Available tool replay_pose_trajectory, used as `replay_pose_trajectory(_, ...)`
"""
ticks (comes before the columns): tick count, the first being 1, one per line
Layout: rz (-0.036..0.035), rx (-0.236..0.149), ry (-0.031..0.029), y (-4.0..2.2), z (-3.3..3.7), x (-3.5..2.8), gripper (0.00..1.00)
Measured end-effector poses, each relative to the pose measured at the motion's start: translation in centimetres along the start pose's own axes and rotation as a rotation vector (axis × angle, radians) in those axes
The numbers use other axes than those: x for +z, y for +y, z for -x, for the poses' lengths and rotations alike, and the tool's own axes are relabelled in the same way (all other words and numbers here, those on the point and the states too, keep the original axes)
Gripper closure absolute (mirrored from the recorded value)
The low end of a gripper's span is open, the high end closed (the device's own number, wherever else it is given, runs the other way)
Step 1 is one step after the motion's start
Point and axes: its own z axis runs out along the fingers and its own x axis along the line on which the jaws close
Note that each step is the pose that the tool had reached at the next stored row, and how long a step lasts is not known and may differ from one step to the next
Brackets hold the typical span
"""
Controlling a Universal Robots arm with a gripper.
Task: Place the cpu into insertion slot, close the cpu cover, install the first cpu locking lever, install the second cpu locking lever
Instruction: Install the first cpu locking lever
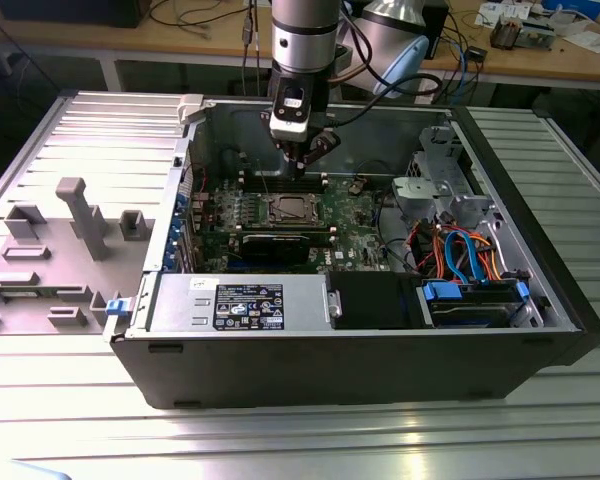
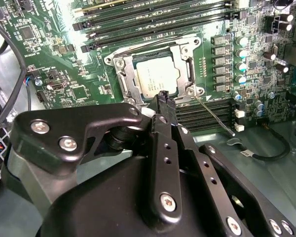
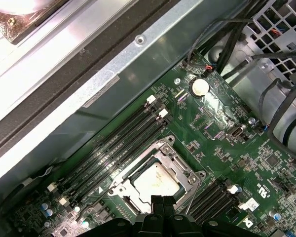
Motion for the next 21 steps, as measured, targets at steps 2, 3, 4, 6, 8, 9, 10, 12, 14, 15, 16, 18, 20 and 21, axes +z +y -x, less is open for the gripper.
replay_pose_trajectory(2, 0.0000, 0.000, 0.0000, 0.00, 0.00, 0.00, 0.89)
replay_pose_trajectory(3, 0.0000, -0.001, 0.0000, 0.00, 0.00, 0.00, 0.89)
replay_pose_trajectory(4, 0.0000, -0.001, 0.0000, 0.00, 0.00, 0.00, 0.89)
replay_pose_trajectory(6, 0.0001, -0.002, 0.0000, 0.00, 0.00, 0.00, 0.89)
replay_pose_trajectory(8, 0.0001, -0.008, 0.0000, 0.00, 0.00, 0.00, 0.89)
replay_pose_trajectory(9, 0.0003, -0.016, 0.0000, 0.00, 0.00, 0.00, 0.89)
replay_pose_trajectory(10, 0.0004, -0.023, 0.0001, 0.00, 0.00, 0.00, 0.89)
replay_pose_trajectory(12, 0.0009, -0.045, 0.0002, 0.00, 0.00, 0.00, 0.89)
replay_pose_trajectory(14, 0.0014, -0.071, 0.0003, 0.00, 0.00, 0.00, 0.89)
replay_pose_trajectory(15, 0.0017, -0.090, 0.0004, 0.00, 0.00, 0.00, 0.89)
replay_pose_trajectory(16, 0.0022, -0.115, 0.0006, 0.00, 0.00, 0.00, 0.89)
replay_pose_trajectory(18, 0.0028, -0.143, 0.0007, 0.00, 0.00, 0.00, 0.89)
replay_pose_trajectory(20, 0.0028, -0.144, 0.0008, 0.00, 0.00, 0.00, 0.89)
replay_pose_trajectory(21, 0.0028, -0.144, 0.0008, 0.00, 0.00, 0.00, 0.89)
